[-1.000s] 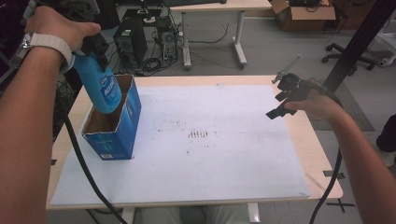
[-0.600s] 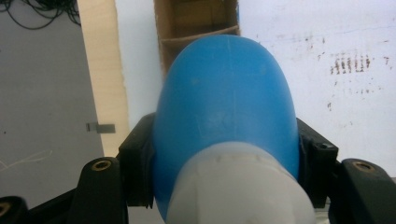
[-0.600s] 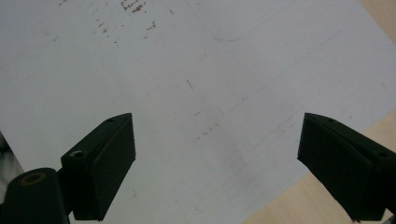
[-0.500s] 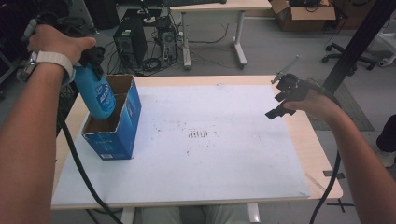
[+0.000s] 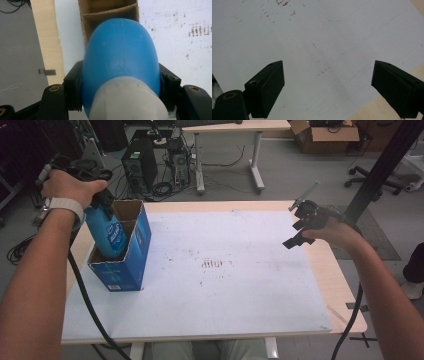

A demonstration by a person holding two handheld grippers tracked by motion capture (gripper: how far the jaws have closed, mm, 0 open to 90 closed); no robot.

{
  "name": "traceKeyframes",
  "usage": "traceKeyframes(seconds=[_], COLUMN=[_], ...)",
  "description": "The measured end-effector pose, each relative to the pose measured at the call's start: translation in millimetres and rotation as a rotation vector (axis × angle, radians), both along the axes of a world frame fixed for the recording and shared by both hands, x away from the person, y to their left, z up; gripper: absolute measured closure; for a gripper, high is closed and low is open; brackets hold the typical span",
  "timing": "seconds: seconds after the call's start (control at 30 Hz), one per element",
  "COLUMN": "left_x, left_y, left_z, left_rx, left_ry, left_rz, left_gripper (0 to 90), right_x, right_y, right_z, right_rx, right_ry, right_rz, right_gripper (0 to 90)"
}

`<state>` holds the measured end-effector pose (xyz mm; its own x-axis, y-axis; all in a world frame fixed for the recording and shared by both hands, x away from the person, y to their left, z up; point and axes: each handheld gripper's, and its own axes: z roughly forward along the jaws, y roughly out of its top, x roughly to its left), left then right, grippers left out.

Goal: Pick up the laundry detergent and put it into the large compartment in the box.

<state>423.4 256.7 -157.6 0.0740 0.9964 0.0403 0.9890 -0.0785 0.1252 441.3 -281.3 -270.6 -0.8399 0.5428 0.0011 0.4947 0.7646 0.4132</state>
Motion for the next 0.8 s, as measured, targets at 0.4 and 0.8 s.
traceKeyframes(seconds=[0.4, 0.8], left_x=[4.8, 6.9], left_y=[0.7, -2.4], left_z=[-35.6, -78.3], left_rx=[0.019, 0.038], left_ry=[-0.01, -0.01], left_rz=[-0.015, -0.036], left_gripper=[37.5, 37.5], right_x=[-0.7, -0.3], right_y=[-2.4, -2.4], right_z=[-1.6, -6.5], right_rx=[0.005, 0.003], right_ry=[0.001, 0.012], right_rz=[-0.007, -0.012], right_gripper=[11.2, 11.2])
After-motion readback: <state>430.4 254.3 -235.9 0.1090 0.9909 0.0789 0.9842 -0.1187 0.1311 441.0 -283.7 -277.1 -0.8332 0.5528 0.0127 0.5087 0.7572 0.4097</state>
